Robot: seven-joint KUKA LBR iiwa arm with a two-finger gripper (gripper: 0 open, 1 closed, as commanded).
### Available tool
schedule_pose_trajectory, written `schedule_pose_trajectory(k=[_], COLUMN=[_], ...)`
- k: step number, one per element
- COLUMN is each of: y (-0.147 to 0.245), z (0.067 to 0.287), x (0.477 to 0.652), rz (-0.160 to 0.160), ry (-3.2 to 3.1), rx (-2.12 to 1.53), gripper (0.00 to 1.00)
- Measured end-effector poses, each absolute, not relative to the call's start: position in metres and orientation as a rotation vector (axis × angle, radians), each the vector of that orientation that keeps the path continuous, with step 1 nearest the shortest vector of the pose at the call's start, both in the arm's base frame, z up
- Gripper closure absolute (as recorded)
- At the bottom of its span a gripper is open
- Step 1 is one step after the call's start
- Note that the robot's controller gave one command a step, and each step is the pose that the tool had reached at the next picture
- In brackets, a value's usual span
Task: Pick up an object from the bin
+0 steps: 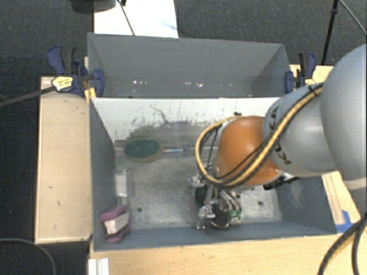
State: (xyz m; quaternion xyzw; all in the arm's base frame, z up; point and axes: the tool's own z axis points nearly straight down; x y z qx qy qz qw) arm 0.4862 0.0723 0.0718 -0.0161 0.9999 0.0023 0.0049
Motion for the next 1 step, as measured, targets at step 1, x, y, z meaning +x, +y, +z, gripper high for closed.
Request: schedule_pose_trajectory(k=[1], y=[0.014], z=[0.0757], x=[0.4812], rz=[0.0], ry=[3.126], rx=[-0.135], gripper=[0.0])
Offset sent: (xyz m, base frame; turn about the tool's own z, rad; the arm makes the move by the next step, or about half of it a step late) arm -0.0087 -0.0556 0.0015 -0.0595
